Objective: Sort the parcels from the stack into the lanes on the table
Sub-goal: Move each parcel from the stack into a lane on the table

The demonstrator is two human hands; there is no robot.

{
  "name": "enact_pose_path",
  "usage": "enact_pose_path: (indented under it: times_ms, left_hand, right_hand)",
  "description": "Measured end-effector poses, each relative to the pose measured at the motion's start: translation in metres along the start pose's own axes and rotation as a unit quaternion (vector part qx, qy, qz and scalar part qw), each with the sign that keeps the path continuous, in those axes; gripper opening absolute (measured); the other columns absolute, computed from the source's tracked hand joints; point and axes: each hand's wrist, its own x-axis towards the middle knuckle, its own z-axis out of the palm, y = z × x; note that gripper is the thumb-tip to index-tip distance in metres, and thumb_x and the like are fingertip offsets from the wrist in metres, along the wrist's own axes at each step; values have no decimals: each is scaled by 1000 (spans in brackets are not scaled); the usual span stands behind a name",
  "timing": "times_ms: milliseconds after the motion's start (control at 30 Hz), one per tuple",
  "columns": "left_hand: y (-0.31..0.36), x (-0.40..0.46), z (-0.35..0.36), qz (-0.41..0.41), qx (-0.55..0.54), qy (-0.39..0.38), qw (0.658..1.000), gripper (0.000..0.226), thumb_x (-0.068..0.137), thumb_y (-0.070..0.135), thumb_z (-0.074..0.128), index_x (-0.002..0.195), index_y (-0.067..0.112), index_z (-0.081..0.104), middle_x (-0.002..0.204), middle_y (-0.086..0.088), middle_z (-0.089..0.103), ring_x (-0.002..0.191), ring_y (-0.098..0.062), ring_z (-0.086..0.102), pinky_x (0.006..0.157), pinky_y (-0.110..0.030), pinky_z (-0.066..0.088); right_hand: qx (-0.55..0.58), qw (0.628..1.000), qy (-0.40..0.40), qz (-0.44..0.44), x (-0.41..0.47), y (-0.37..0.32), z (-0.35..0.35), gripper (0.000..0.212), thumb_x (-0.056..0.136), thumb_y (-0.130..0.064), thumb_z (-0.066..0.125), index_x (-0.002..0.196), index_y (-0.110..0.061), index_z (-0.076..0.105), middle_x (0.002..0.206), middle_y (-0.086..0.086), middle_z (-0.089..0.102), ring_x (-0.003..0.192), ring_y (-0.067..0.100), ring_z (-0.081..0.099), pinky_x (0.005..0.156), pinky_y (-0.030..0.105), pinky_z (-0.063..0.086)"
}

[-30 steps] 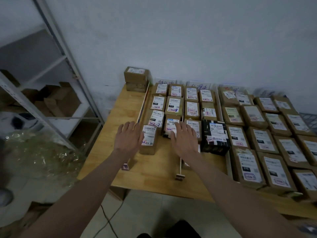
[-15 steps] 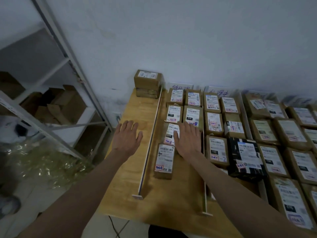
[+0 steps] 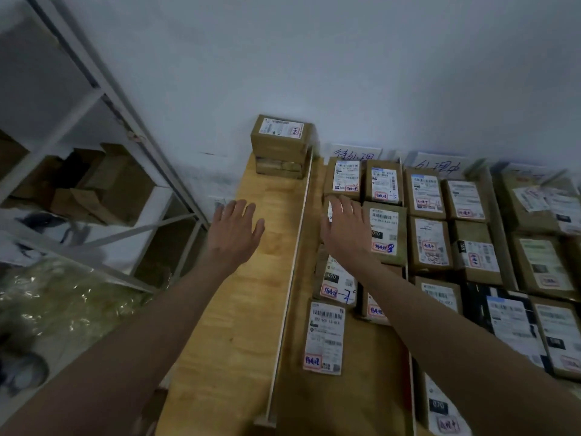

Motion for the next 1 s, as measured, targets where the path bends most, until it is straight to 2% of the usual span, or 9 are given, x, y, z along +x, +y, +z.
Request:
enact_pose_path:
  times_ms: [133, 267, 400, 700, 867, 933, 1000]
  left_hand:
    - [-10, 57, 7, 12, -7, -1, 1000, 52, 102, 47, 31, 141, 16, 48, 144, -5, 49, 135, -25, 42, 115, -46, 27]
    - [-21, 116, 9, 23, -21, 7, 999, 52, 102, 45, 33, 139, 12, 49, 143, -8, 49, 133, -28, 42, 113, -45, 25]
    - [-31, 175, 11, 27, -27, 32, 999, 50, 101, 42, 36, 136, 9, 51, 139, -11, 50, 129, -29, 44, 111, -43, 26]
    - [-44, 292, 29, 17, -33, 46, 998, 51, 102, 41, 34, 135, 6, 48, 133, -14, 52, 123, -33, 47, 108, -46, 30]
    - [-38, 322, 46, -72, -105, -20, 992, 56, 102, 47, 30, 133, 2, 45, 130, -18, 53, 119, -36, 51, 101, -48, 36]
    - [-31, 323, 55, -125, -186, -49, 973, 59, 102, 51, 31, 133, 2, 42, 129, -19, 54, 116, -39, 53, 95, -46, 39]
    - [-24, 321, 62, -180, -282, -57, 941, 58, 101, 51, 34, 133, 2, 38, 128, -20, 54, 115, -41, 53, 89, -44, 40]
  right_hand:
    - [-6, 1000, 23, 6, 47, -9, 3, 46, 102, -33, 33, 140, -11, 44, 143, 10, 48, 133, 29, 42, 114, 43, 29]
    - [3, 1000, 14, 11, 100, -17, 12, 44, 102, -35, 34, 139, -12, 43, 143, 10, 47, 136, 31, 39, 115, 46, 27]
    - [20, 999, 36, -3, 156, -26, 23, 38, 99, -33, 34, 131, -15, 46, 133, 8, 51, 127, 29, 46, 110, 46, 34]
    - [23, 998, 56, -10, 274, -39, 53, 38, 104, -35, 31, 130, -12, 47, 124, 9, 56, 114, 28, 52, 100, 43, 41]
    - [83, 995, 11, 46, 301, -39, 77, 35, 103, -35, 35, 130, -13, 43, 120, 9, 58, 109, 29, 55, 91, 49, 49]
    - [176, 981, 5, 81, 303, -42, 82, 31, 103, -30, 37, 130, -14, 40, 116, 8, 60, 100, 27, 59, 82, 50, 54]
    - [282, 952, 4, 115, 303, -45, 84, 27, 102, -24, 43, 128, -16, 39, 116, 9, 61, 98, 26, 61, 82, 50, 56]
